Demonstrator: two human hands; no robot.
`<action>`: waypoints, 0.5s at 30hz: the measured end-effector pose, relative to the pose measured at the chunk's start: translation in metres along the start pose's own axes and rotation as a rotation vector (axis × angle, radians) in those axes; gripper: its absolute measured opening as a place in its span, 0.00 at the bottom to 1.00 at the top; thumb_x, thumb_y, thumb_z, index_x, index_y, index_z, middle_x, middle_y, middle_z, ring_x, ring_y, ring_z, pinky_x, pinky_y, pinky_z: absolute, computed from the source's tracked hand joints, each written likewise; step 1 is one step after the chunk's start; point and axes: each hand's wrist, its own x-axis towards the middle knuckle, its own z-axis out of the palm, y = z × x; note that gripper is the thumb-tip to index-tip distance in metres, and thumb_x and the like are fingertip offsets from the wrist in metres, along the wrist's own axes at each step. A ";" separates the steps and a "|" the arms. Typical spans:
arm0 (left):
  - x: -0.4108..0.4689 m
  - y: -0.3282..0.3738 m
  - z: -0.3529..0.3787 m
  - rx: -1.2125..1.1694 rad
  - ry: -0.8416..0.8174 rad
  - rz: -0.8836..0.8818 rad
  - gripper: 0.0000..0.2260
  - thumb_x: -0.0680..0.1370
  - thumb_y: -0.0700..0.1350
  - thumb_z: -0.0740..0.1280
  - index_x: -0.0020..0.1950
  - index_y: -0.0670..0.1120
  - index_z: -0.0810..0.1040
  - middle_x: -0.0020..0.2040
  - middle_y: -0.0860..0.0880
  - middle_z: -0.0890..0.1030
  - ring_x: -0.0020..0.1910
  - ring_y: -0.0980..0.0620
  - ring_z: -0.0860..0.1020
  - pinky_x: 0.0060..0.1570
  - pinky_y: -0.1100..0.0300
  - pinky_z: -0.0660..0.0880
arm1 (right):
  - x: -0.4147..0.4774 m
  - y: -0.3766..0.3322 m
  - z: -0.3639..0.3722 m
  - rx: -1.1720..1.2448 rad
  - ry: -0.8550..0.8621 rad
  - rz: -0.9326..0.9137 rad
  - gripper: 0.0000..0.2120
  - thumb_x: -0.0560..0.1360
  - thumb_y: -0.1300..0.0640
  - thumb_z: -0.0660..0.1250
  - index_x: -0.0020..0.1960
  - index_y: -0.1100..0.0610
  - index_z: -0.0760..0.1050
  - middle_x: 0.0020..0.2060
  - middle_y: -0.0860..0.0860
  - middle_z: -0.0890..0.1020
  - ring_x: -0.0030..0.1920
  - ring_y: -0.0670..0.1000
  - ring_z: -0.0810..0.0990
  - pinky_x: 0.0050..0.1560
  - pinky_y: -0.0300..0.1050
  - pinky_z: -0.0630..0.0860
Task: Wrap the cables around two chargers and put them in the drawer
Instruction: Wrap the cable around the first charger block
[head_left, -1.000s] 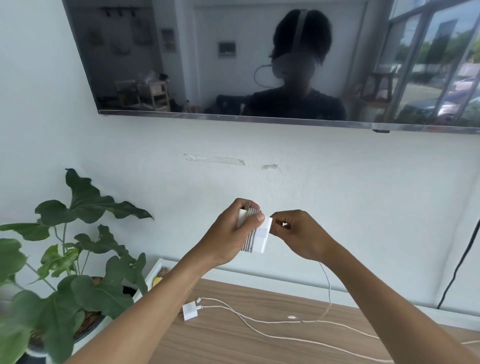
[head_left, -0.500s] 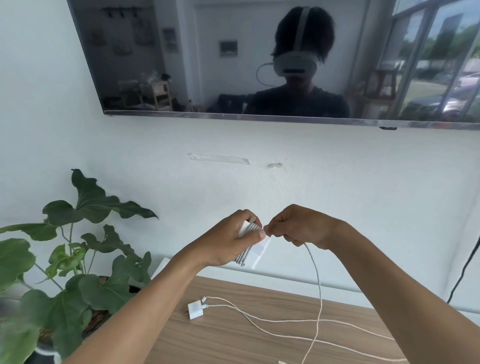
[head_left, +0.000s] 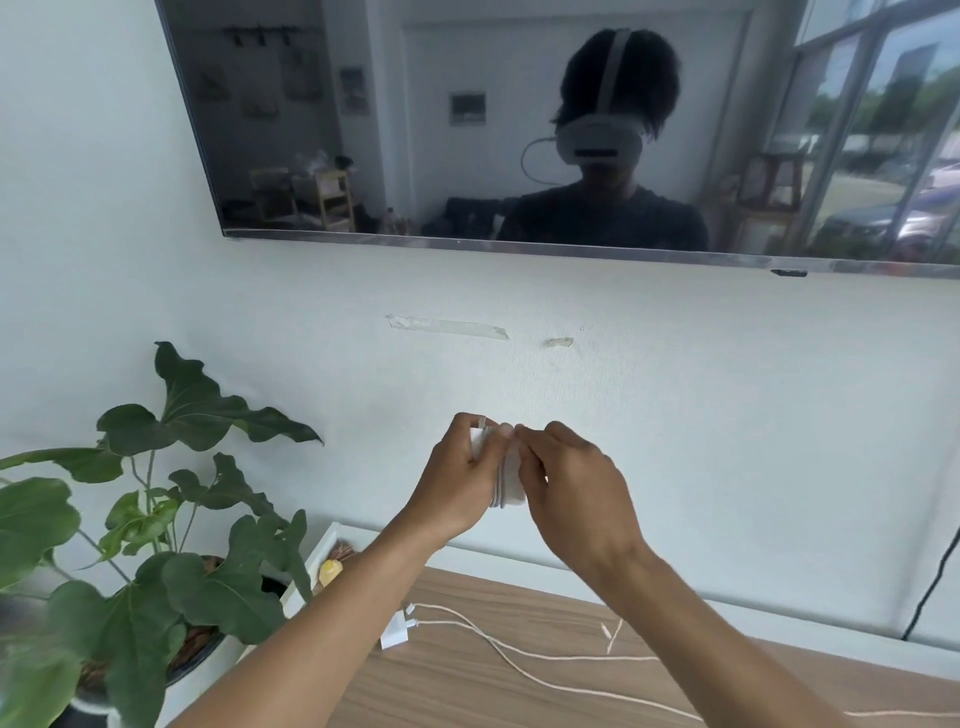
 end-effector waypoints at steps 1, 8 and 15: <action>0.001 0.000 0.001 -0.038 0.027 -0.045 0.11 0.81 0.52 0.61 0.54 0.44 0.73 0.42 0.50 0.77 0.35 0.55 0.75 0.24 0.68 0.69 | -0.004 -0.002 0.003 -0.007 0.030 -0.015 0.11 0.79 0.55 0.55 0.48 0.54 0.76 0.33 0.47 0.67 0.28 0.57 0.71 0.26 0.49 0.70; 0.009 0.005 0.004 -0.236 0.053 -0.276 0.11 0.79 0.52 0.63 0.45 0.45 0.72 0.37 0.49 0.72 0.30 0.52 0.73 0.22 0.66 0.63 | -0.022 0.001 0.019 0.046 0.063 -0.034 0.11 0.77 0.59 0.59 0.52 0.56 0.78 0.33 0.49 0.70 0.23 0.54 0.66 0.20 0.46 0.67; 0.001 -0.002 0.008 -0.077 0.028 -0.187 0.12 0.76 0.51 0.69 0.51 0.43 0.74 0.37 0.51 0.77 0.27 0.54 0.76 0.22 0.66 0.64 | -0.039 0.011 0.028 0.135 0.076 -0.058 0.16 0.78 0.56 0.54 0.56 0.55 0.78 0.34 0.48 0.71 0.23 0.52 0.66 0.21 0.46 0.69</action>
